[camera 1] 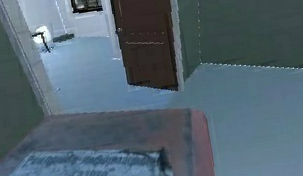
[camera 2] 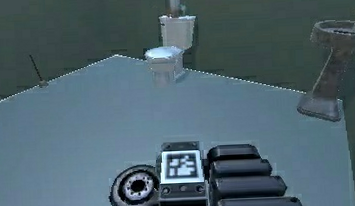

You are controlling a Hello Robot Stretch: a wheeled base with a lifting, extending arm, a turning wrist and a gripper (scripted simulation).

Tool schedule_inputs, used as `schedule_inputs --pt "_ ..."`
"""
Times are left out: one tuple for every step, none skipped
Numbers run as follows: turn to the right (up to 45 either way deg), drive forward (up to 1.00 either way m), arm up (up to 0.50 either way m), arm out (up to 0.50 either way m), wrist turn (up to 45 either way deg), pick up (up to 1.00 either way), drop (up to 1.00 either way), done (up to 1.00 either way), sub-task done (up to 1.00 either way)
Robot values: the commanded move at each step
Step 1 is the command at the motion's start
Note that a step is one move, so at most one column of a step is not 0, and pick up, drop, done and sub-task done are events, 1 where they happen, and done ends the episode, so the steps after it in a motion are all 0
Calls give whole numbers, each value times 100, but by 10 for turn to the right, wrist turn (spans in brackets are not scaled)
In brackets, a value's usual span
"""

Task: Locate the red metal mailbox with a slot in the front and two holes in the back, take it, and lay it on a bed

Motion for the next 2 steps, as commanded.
schedule_inputs --pt "-30 0 0 0 0 0 0 0 0" --pt "0 100 0 0 0 0 0 0 0"
